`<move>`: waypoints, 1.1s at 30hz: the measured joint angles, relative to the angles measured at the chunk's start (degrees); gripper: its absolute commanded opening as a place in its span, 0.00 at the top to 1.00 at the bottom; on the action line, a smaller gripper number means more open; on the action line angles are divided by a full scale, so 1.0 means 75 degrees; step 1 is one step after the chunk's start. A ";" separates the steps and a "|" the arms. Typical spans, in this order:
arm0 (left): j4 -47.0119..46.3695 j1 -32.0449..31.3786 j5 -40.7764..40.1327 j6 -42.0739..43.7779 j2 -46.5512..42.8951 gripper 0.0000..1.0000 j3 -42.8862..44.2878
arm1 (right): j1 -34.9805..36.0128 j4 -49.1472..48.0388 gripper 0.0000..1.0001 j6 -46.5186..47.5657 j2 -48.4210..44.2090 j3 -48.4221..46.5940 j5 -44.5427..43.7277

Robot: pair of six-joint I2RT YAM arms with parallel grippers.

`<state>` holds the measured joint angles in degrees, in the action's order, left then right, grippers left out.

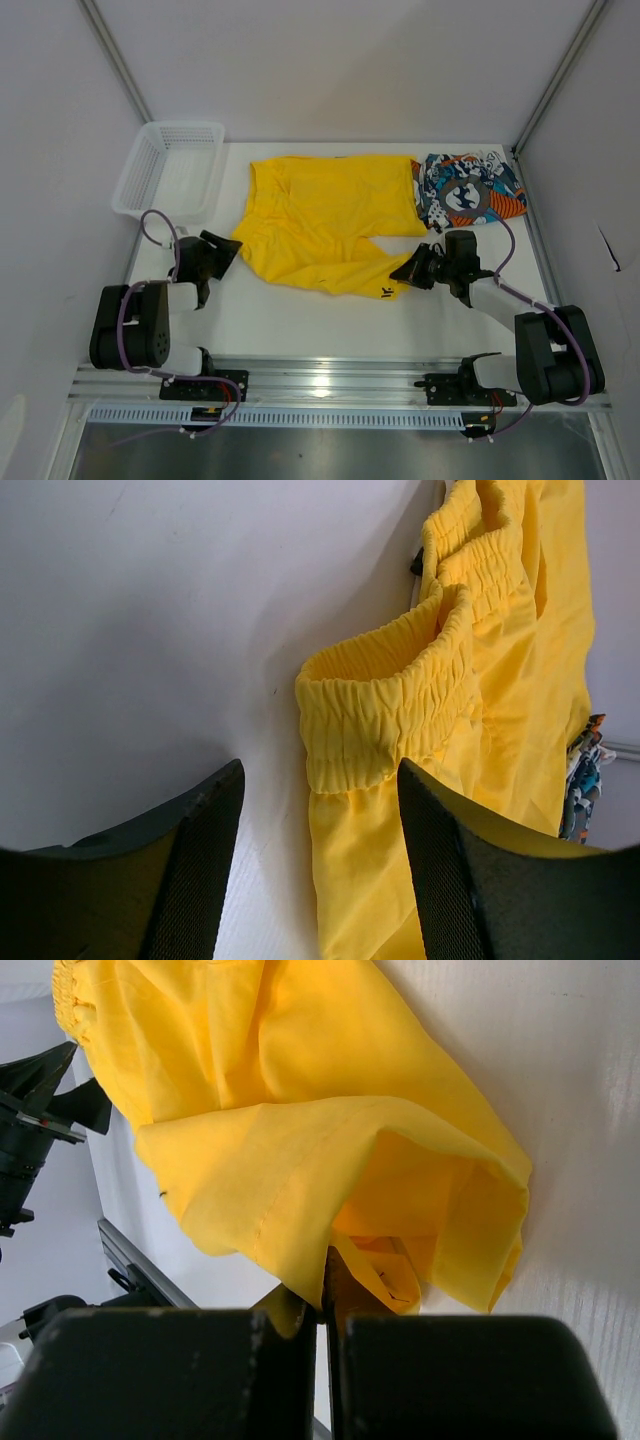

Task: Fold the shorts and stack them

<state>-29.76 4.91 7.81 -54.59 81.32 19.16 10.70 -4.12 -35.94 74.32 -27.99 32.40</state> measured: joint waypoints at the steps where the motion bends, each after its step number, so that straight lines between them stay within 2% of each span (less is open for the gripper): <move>1: -0.0099 0.0000 0.0044 -0.0044 0.0058 0.34 -0.0003 | 0.0003 0.0000 1.00 0.0000 0.0000 0.0000 0.0003; 6: -0.0618 0.0000 0.0198 -0.0204 0.0399 0.35 -0.0003 | 0.0041 -0.0003 1.00 -0.0003 0.0000 0.0000 0.0000; 10: -0.1037 0.0003 0.0245 -0.0414 0.0740 0.41 0.0015 | 0.0067 -0.0003 1.00 -0.0006 0.0000 0.0000 0.0000; 15: -0.1381 0.0000 0.0233 -0.0673 0.1014 0.42 0.0026 | 0.0122 0.0000 1.00 -0.0035 -0.0009 0.0000 0.0000; 18: -0.1539 -0.0047 0.0140 -0.0813 0.1145 0.50 0.0035 | 0.0204 -0.0003 1.00 -0.0064 -0.0070 0.0000 -0.0003; 19: -0.1565 -0.0067 0.0085 -0.0883 0.1201 0.59 0.0044 | 0.0236 -0.0003 1.00 -0.0067 -0.0096 0.0000 -0.0003; 21: -0.1542 -0.0131 -0.0067 -0.0956 0.1274 0.69 0.0076 | 0.0300 0.0000 1.00 -0.0067 -0.0149 0.0000 -0.0003; 22: -0.1489 -0.0163 -0.0134 -0.0965 0.1300 0.78 0.0090 | 0.0332 0.0003 1.00 -0.0067 -0.0187 0.0000 -0.0006; 24: -0.1402 -0.0221 -0.0274 -0.1014 0.1335 0.87 0.0128 | 0.0402 0.0006 1.00 -0.0064 -0.0277 0.0003 -0.0006; 25: -0.1387 -0.0239 -0.0315 -0.1023 0.1341 0.98 0.0143 | 0.0425 0.0006 1.00 -0.0064 -0.0326 0.0009 -0.0006; 33: -0.1070 -0.0268 -0.0472 -0.1040 0.1128 1.00 0.0172 | 0.0597 0.0239 1.00 -0.0047 -0.0860 0.0224 -0.0020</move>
<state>-37.78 2.90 4.27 -62.39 89.78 20.45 15.18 -2.33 -36.29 67.88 -26.30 32.25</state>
